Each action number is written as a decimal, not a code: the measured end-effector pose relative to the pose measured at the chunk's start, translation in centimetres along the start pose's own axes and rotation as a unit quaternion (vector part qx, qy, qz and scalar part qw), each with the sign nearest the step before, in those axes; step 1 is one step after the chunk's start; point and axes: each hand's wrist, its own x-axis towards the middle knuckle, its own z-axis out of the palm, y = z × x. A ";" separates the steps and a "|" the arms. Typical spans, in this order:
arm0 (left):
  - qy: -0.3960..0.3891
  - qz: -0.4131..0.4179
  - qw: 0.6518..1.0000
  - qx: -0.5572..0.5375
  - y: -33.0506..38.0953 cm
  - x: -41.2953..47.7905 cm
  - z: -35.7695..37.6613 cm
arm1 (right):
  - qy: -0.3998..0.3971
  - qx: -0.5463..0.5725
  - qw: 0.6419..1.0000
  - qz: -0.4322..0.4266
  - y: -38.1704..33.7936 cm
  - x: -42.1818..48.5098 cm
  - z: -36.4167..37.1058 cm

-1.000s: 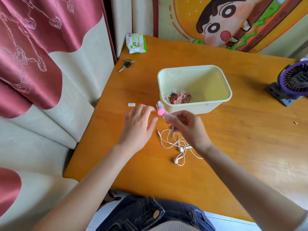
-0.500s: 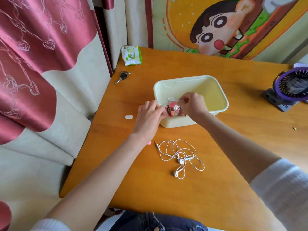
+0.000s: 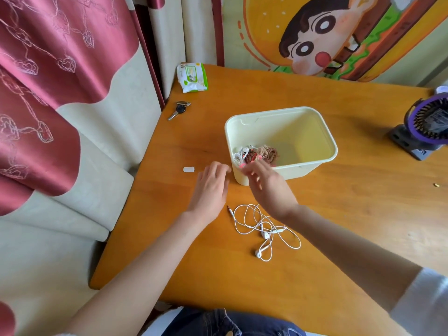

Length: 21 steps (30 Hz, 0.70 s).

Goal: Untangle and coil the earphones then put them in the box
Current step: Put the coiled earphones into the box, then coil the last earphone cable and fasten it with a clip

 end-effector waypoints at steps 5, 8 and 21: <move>-0.180 -0.031 0.983 0.034 -1.7 -4.6 2.6 | -0.244 -0.117 0.948 0.168 2.6 -6.2 2.8; -0.247 -0.062 0.965 0.060 -2.2 -6.6 3.8 | -0.275 -0.150 0.933 0.177 3.2 -8.5 3.7; -0.117 -0.124 0.977 -0.125 2.6 -10.2 4.5 | -0.237 0.075 0.944 0.217 0.7 -10.6 3.7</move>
